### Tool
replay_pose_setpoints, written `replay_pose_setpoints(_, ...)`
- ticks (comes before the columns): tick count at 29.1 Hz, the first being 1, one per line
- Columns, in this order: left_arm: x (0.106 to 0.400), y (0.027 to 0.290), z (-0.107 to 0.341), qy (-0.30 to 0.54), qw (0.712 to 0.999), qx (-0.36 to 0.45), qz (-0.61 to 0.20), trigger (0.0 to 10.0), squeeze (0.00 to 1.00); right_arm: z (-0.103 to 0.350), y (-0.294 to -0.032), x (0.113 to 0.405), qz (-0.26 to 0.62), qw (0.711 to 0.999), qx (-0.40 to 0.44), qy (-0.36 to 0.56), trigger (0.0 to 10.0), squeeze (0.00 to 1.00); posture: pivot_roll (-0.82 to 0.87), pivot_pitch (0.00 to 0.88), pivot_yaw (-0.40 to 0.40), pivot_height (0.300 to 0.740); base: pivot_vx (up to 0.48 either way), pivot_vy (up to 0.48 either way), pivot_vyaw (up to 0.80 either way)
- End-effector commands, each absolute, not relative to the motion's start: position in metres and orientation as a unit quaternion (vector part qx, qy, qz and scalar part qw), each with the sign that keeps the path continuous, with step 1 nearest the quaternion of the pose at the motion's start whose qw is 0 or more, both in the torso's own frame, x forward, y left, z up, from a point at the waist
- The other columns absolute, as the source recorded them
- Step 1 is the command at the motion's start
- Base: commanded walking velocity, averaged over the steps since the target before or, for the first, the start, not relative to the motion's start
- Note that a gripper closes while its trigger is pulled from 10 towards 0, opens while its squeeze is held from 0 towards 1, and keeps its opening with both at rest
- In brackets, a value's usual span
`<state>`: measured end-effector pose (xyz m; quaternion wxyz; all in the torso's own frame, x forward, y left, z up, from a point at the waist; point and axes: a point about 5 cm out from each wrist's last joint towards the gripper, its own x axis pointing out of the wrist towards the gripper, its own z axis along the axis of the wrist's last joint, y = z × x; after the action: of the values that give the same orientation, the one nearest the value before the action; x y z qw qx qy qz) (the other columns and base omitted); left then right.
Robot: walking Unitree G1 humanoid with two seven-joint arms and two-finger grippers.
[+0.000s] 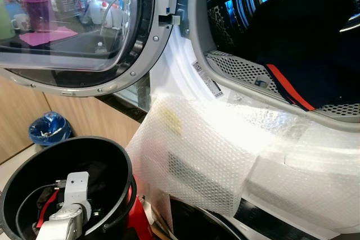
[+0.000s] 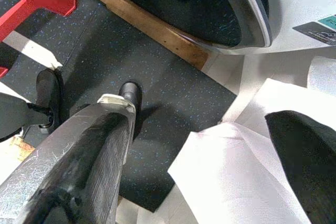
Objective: Clothes washing
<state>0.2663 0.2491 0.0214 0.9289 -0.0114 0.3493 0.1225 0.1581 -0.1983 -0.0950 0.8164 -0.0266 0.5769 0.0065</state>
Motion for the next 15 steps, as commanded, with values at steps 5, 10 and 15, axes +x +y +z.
replay_pose_setpoints(5,0.265,0.246,0.021,0.347,0.931,-0.012,0.110,0.0,0.00,-0.096,-0.195,0.156,0.009,0.815,-0.019,0.578,10.0,0.00,0.08,0.000,-0.058,0.740,0.000,0.000,0.00)
replay_pose_setpoints(10,0.268,0.241,0.026,0.326,0.940,-0.017,0.103,0.0,0.00,-0.096,-0.194,0.157,0.009,0.816,-0.019,0.578,10.0,0.00,0.08,0.000,-0.056,0.740,0.000,0.000,0.00)
replay_pose_setpoints(15,0.269,0.241,0.035,0.289,0.949,-0.040,0.116,0.0,0.00,-0.096,-0.193,0.157,0.009,0.817,-0.016,0.577,10.0,0.00,0.08,0.000,-0.052,0.740,0.000,0.000,0.00)
